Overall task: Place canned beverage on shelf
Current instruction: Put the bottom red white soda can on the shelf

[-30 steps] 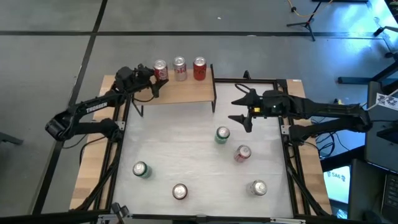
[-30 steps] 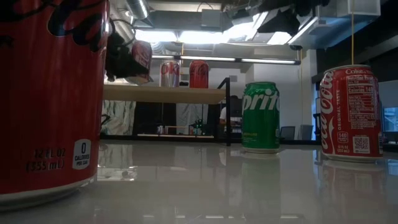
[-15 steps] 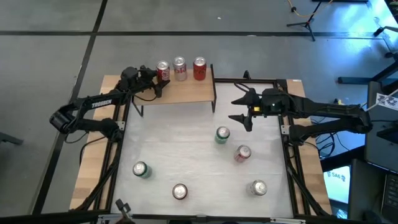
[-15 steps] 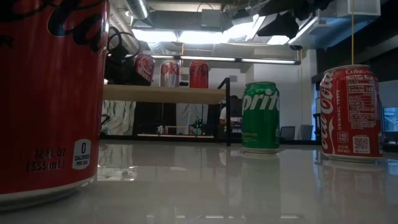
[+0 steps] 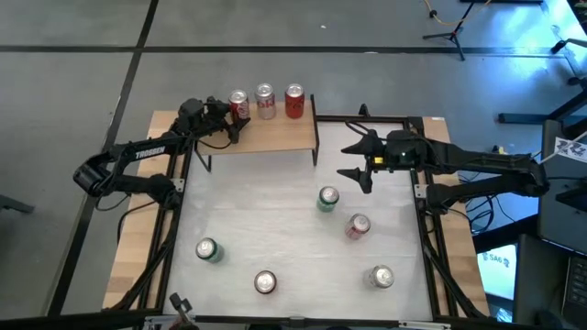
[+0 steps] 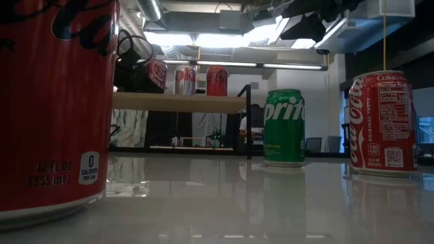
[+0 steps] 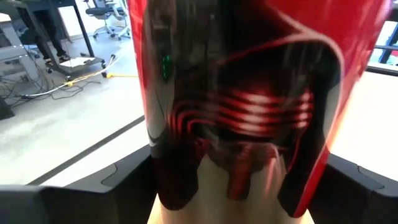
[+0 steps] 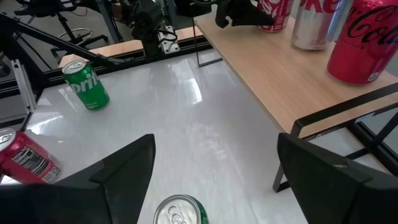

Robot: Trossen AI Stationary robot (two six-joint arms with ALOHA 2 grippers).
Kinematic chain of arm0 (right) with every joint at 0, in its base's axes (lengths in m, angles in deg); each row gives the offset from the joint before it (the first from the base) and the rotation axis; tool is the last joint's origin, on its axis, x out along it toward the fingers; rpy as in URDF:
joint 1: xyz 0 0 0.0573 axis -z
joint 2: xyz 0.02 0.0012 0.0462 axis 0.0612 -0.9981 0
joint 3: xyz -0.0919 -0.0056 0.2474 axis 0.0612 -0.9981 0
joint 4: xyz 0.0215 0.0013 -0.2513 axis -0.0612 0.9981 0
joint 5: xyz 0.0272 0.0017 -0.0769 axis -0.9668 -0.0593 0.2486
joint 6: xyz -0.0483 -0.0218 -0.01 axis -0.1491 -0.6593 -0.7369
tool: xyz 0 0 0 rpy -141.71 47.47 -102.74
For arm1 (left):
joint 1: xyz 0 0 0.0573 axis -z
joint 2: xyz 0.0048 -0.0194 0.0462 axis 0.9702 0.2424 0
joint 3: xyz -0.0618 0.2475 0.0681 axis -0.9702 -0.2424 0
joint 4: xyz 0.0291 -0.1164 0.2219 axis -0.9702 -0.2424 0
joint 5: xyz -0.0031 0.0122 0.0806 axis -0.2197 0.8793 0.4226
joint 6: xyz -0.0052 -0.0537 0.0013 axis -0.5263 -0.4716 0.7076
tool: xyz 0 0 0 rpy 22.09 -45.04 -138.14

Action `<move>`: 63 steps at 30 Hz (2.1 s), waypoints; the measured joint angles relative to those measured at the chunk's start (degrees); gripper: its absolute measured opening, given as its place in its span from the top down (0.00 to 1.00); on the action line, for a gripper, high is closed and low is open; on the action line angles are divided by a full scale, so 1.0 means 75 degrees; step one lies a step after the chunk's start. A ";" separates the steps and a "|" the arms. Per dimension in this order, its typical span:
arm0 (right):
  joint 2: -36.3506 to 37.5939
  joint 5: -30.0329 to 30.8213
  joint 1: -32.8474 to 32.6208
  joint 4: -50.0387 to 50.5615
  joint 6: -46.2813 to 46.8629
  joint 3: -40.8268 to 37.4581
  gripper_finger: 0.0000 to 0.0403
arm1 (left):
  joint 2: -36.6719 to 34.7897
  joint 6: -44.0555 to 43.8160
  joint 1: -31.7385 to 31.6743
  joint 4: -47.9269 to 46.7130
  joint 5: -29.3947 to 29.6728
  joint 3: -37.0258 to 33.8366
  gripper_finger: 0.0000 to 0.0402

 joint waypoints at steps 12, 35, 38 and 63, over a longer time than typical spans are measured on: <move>0.0000 0.0000 0.0000 0.0008 -0.0003 0.0006 0.18 | 0.0000 -0.0197 0.0000 -0.0053 0.0056 0.0000 0.20; 0.0000 -0.0187 -0.0003 0.0026 0.0006 0.0009 0.18 | -0.0012 -0.0201 0.0003 -0.0050 -0.0083 0.0099 0.01; 0.0000 -0.0196 -0.0003 0.0026 0.0006 0.0009 0.18 | -0.0012 -0.0204 0.0003 -0.0050 -0.0083 0.0102 0.01; 0.0000 -0.0197 -0.0003 0.0098 0.0006 0.0009 0.18 | -0.1307 -0.1014 0.0087 -0.0264 -0.0060 0.0111 0.01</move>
